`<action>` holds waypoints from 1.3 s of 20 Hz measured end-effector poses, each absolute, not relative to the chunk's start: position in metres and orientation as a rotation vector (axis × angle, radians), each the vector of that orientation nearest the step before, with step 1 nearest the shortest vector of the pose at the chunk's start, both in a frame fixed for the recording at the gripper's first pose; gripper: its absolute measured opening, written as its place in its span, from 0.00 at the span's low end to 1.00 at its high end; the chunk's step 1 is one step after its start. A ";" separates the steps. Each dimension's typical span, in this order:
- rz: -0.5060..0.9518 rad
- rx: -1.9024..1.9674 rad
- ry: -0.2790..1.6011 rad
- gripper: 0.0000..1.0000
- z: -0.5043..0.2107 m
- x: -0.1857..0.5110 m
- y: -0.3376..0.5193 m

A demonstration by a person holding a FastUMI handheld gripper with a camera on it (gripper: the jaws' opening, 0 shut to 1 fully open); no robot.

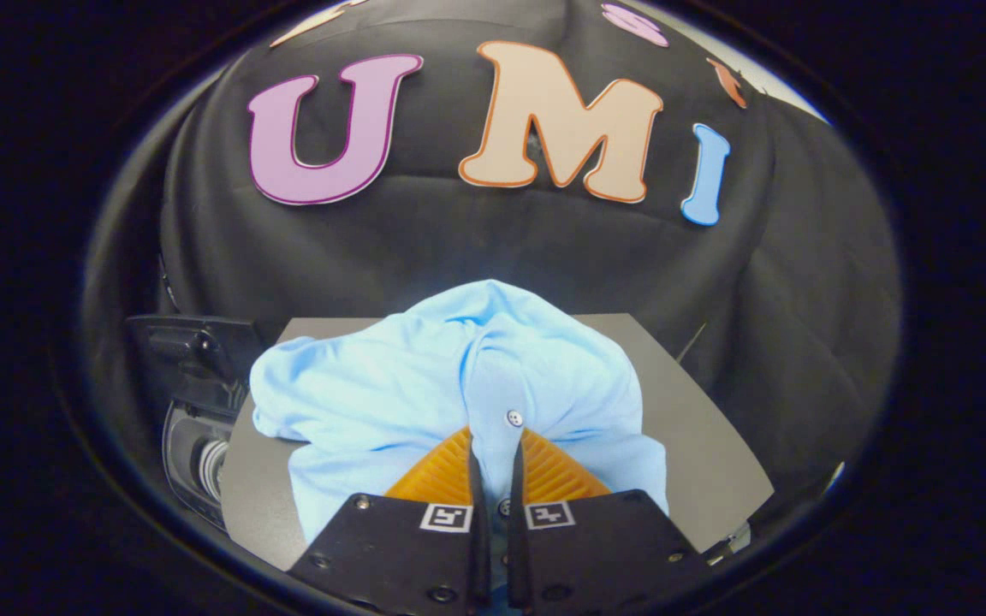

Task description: Put the clothes into the washing machine and then close the washing machine lid.

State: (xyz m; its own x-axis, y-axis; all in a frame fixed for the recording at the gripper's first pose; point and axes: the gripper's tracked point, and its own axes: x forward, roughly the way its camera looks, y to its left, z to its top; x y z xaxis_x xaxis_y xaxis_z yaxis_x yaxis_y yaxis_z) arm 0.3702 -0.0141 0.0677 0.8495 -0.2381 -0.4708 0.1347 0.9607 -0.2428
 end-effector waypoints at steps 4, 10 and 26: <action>-0.159 -0.110 0.463 0.03 0.073 0.379 -0.005; -0.044 -0.027 0.412 0.02 0.109 0.384 0.040; 0.276 -0.004 0.426 0.02 0.100 0.363 0.263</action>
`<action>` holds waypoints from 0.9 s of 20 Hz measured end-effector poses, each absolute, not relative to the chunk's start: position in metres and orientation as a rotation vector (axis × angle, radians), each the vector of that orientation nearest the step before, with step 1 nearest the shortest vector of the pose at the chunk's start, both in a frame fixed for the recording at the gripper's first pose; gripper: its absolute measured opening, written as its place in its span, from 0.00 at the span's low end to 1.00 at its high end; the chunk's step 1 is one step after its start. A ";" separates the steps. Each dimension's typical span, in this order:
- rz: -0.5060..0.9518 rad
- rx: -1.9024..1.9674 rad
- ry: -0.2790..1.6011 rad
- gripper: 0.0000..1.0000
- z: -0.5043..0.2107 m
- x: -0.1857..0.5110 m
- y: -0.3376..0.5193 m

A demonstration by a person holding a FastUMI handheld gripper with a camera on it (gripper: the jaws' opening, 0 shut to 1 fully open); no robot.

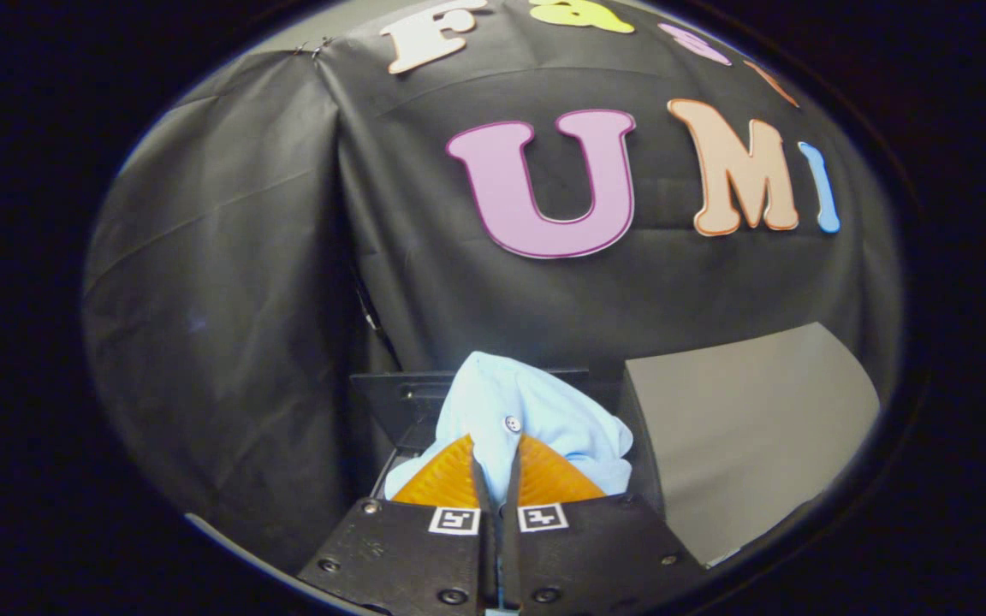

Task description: Put the clothes into the washing machine and then close the washing machine lid.

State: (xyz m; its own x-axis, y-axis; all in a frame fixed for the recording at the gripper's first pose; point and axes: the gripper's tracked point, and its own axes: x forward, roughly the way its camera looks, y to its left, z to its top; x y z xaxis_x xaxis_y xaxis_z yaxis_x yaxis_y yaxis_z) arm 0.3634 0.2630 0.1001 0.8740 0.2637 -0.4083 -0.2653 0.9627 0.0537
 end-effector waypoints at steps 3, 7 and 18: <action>0.288 -0.009 0.430 0.02 0.083 0.367 0.279; 0.302 0.019 0.426 0.02 0.060 0.370 0.301; 0.279 0.000 0.482 0.02 -0.046 0.380 0.341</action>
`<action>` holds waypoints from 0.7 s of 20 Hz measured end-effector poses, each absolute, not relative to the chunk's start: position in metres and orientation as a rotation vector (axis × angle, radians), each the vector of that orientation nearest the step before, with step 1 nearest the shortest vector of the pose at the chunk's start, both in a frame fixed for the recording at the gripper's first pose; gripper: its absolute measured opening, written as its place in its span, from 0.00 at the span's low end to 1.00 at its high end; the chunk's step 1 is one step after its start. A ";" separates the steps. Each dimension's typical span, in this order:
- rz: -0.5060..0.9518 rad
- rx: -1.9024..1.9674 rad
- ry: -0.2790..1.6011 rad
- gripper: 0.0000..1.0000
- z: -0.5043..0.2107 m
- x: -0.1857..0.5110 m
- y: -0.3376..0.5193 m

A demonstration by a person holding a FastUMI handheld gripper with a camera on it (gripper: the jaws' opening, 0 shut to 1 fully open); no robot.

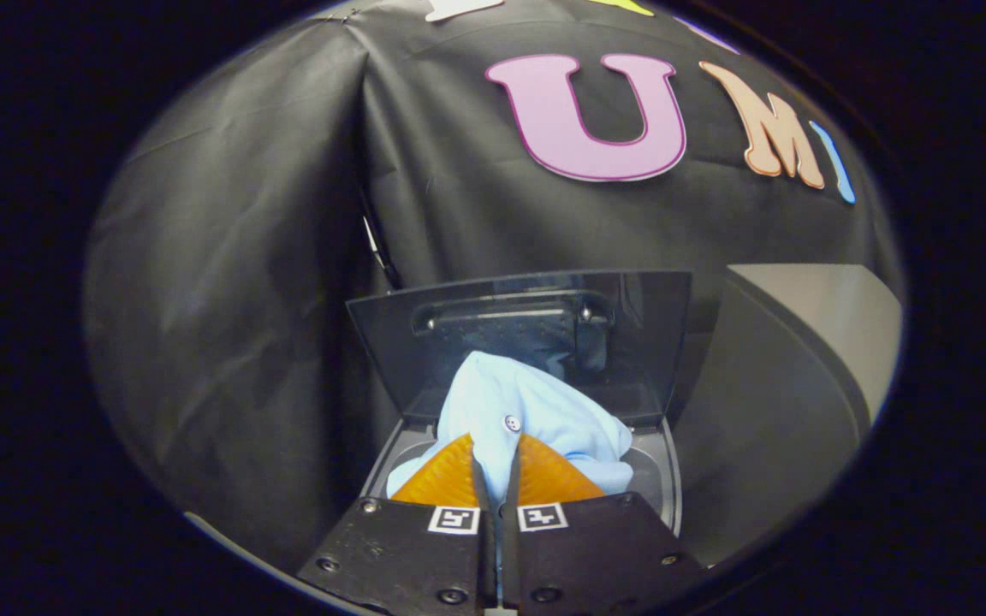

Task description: Put the clothes into the washing machine and then close the washing machine lid.

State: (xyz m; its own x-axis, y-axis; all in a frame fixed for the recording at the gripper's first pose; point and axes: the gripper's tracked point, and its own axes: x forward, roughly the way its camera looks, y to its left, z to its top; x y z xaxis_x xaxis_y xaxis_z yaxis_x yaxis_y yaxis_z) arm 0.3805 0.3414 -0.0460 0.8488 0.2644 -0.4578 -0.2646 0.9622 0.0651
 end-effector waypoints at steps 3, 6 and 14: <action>0.271 0.003 0.502 0.03 -0.082 0.391 0.339; 0.260 0.023 0.532 0.04 -0.122 0.398 0.339; 0.207 0.070 0.656 0.05 -0.206 0.405 0.338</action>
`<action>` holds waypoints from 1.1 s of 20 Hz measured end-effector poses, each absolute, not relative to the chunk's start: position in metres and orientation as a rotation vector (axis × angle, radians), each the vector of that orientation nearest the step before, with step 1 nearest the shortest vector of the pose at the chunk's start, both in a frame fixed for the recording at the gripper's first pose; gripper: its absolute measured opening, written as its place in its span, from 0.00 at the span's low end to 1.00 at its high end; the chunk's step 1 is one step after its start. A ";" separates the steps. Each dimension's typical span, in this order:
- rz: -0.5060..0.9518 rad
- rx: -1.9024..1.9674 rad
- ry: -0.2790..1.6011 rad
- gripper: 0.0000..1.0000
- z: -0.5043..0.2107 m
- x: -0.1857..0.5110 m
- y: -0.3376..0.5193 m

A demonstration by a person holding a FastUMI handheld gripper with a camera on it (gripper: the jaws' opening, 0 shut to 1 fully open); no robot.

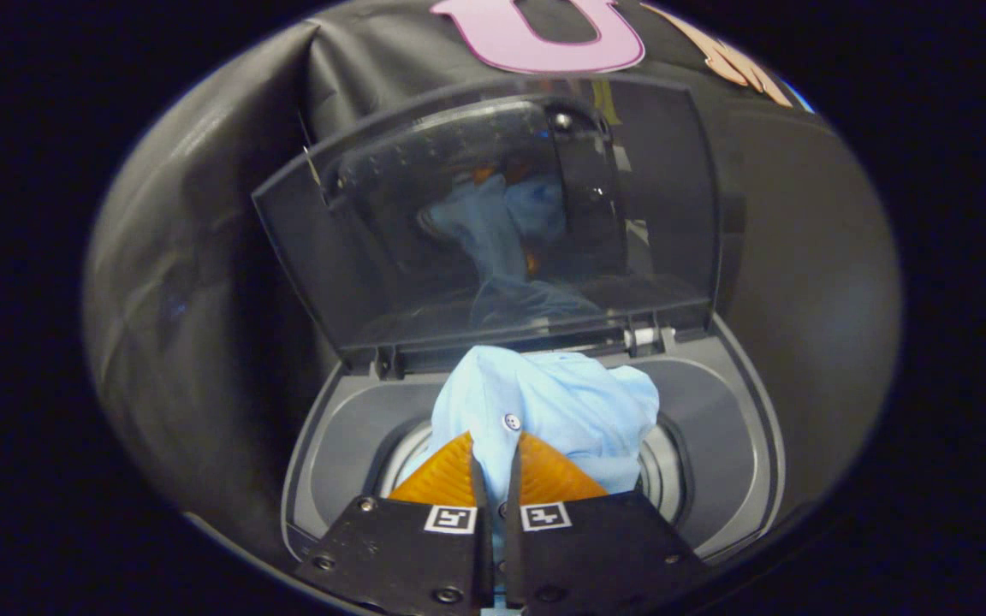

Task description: Put the clothes into the washing machine and then close the washing machine lid.

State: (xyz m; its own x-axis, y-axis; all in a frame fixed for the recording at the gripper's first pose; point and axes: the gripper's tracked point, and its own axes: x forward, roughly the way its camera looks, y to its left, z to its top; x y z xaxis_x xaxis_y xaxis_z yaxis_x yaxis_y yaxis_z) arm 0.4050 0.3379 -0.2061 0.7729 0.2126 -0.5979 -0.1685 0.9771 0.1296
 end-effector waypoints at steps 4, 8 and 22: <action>0.173 0.018 0.774 0.10 -0.246 0.404 0.329; 0.157 0.019 0.824 0.14 -0.258 0.405 0.326; 0.142 0.040 0.837 0.98 -0.249 0.391 0.333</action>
State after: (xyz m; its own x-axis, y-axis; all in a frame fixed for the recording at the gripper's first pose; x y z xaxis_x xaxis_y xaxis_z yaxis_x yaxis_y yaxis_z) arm 0.3914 0.3332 -0.2495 0.6606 0.1416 -0.7373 -0.1099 0.9897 0.0915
